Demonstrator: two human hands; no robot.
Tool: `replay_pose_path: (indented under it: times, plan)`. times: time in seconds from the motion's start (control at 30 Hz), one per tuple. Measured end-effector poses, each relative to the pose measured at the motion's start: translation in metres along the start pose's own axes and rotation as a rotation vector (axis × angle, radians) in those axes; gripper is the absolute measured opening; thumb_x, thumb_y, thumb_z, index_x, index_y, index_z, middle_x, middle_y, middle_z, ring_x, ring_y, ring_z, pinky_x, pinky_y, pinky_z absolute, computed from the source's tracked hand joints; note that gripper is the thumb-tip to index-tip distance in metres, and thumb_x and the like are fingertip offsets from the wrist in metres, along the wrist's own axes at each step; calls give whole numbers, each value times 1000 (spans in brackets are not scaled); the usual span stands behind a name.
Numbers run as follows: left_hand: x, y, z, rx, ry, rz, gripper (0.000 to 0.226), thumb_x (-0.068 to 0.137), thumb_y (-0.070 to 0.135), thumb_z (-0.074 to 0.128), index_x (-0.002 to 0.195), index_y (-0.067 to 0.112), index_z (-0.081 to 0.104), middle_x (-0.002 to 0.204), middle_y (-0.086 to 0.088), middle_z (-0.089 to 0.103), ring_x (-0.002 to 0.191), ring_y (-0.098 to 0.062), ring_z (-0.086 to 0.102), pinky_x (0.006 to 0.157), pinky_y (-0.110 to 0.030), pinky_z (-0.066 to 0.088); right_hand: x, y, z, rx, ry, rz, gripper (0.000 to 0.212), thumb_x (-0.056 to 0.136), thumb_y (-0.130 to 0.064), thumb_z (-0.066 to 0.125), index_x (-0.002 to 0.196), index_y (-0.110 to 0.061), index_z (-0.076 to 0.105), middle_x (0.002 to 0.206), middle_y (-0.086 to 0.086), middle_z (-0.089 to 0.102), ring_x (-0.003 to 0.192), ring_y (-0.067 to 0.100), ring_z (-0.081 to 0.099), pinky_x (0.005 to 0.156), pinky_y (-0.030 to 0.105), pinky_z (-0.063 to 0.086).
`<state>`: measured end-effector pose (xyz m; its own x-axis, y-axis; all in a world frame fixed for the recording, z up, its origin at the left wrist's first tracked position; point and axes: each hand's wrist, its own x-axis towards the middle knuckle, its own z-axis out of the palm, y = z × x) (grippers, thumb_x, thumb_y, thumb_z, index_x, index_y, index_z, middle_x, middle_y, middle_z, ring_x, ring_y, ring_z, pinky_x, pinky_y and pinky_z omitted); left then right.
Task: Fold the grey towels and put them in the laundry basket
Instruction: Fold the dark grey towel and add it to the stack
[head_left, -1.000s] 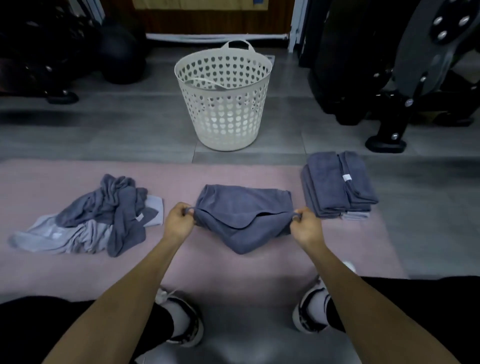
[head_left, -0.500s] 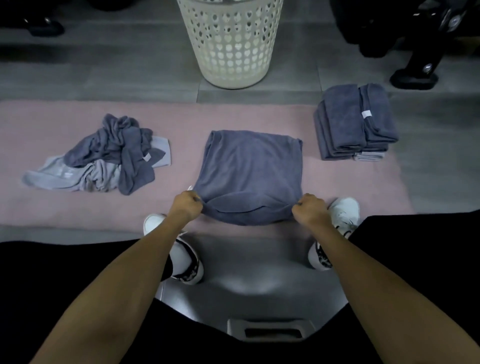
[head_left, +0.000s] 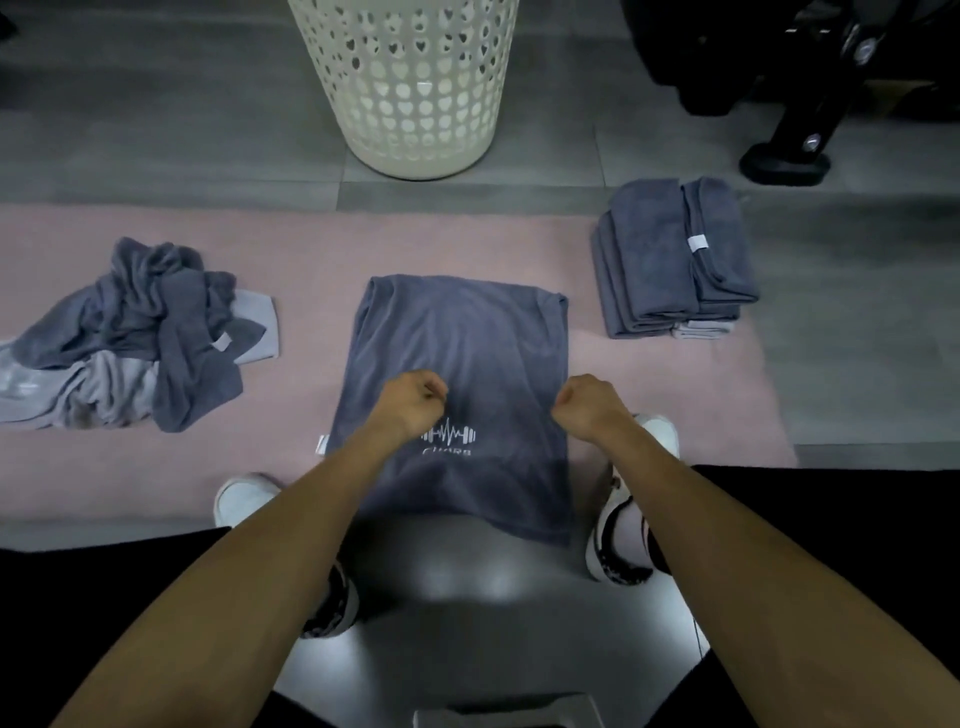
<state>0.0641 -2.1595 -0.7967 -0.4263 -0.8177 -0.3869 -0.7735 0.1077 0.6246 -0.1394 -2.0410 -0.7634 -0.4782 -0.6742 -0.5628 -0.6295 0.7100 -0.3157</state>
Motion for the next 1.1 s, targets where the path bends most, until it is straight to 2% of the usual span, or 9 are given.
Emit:
replay_pose_path:
  times: [0.2, 0.3, 0.43, 0.53, 0.63, 0.77, 0.83, 0.97, 1.1]
  plan:
    - [75, 38, 20, 63, -97, 142, 20, 83, 1, 55, 89, 10, 71, 100, -5, 72, 98, -20, 64, 85, -19, 42, 76, -21, -63, -240, -51, -223, 27, 91, -16, 53, 113, -9, 66, 121, 11, 61, 106, 28, 58, 92, 31, 49]
    - [124, 46, 28, 81, -158, 245, 17, 78, 5, 55, 87, 11, 68, 101, -11, 71, 99, -30, 64, 91, -37, 48, 115, -25, -91, -312, -54, -294, 32, 92, -14, 50, 122, -10, 60, 124, 11, 58, 110, 28, 56, 94, 32, 48]
    - [190, 55, 47, 295, -231, 265, 32, 83, 6, 59, 114, 13, 66, 122, -5, 64, 114, -24, 58, 97, -28, 43, 164, -3, -90, -360, -119, -276, 31, 92, -12, 50, 121, -10, 59, 121, 10, 59, 105, 27, 59, 90, 35, 51]
    - [228, 60, 64, 548, -302, 286, 63, 83, 23, 65, 142, 23, 43, 148, -8, 40, 134, -28, 39, 108, -40, 38, 199, 13, -74, -296, -126, -259, 29, 92, -10, 50, 121, -11, 57, 116, 8, 59, 98, 24, 59, 83, 34, 53]
    - [241, 55, 82, 749, -417, 214, 94, 81, 39, 72, 153, 34, 11, 161, -8, -6, 146, -39, 2, 114, -57, 25, 235, 24, -56, -249, -44, -304, 33, 90, -8, 51, 123, -14, 52, 119, 8, 53, 101, 26, 56, 85, 39, 52]
    - [241, 47, 92, 735, -446, 177, 97, 85, 36, 70, 152, 40, 1, 160, 0, -22, 146, -36, -14, 114, -63, 14, 270, 27, -41, -165, -48, -372, 62, 87, -4, 56, 144, -23, 37, 136, 5, 43, 122, 25, 47, 97, 43, 47]
    - [243, 45, 92, 723, -446, 176, 97, 85, 36, 69, 152, 41, 0, 159, 0, -24, 146, -35, -16, 115, -62, 12, 282, 30, -36, -150, -63, -371, 54, 86, -3, 57, 137, -22, 48, 132, 3, 48, 118, 23, 50, 94, 41, 49]
    - [244, 44, 95, 755, -457, 180, 96, 87, 42, 66, 152, 41, -5, 158, 1, -27, 146, -36, -17, 115, -61, 12, 293, 36, -25, 44, 107, -218, 18, 87, -4, 56, 89, -19, 64, 104, 2, 65, 90, 21, 62, 79, 37, 55]
    - [245, 45, 92, 743, -456, 183, 96, 88, 42, 65, 151, 41, -6, 157, 1, -28, 146, -34, -19, 116, -60, 11, 295, 31, -26, 243, 372, -71, 19, 91, -3, 48, 90, -12, 65, 92, 6, 68, 80, 23, 64, 71, 36, 58]
